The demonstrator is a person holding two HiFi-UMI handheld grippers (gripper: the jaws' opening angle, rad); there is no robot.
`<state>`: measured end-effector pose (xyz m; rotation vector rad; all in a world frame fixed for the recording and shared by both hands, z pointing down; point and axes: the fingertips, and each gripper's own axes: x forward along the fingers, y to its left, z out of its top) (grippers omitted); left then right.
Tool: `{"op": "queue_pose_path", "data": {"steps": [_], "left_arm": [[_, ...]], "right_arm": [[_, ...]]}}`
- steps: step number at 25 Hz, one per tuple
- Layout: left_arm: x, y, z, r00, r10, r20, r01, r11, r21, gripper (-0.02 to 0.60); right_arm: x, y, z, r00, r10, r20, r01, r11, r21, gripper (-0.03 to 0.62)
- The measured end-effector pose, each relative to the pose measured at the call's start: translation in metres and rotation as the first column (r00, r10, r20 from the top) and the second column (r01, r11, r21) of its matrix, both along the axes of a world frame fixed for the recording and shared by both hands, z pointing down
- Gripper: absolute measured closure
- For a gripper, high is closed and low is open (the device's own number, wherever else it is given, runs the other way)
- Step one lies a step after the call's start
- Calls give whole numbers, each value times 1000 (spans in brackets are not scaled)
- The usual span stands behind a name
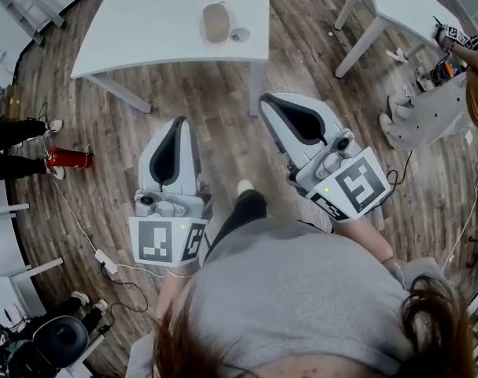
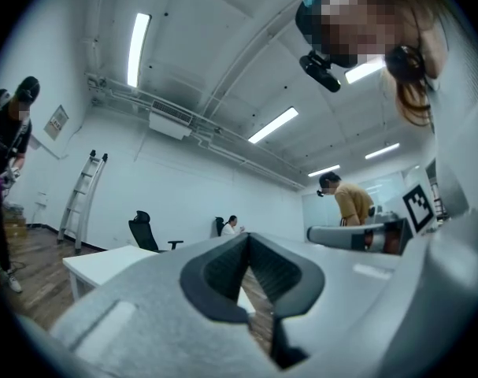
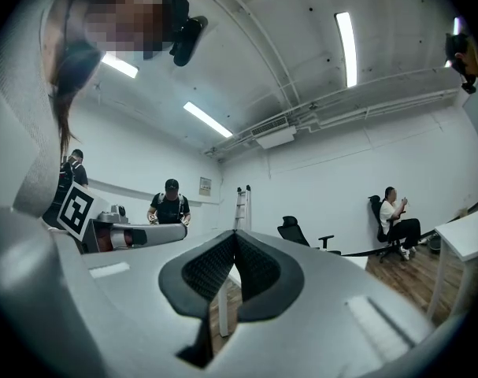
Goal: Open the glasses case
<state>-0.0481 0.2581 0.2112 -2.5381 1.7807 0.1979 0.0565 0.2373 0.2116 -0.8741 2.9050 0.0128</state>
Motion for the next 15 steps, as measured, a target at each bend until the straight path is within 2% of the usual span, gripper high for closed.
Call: {"op": "queue_pose_path", "data": {"steps": [8,15], "left_arm": [[-20,-61,6,998,67,4,-67,998,-22,578],[-22,-74,14,996,94,-8,-94,995,-43,578]], "right_arm": [[-20,-54,2,999,51,3,-51,999,-2,591],[-17,-65,7,997,79,-6,-80,996,-27,591]]}}
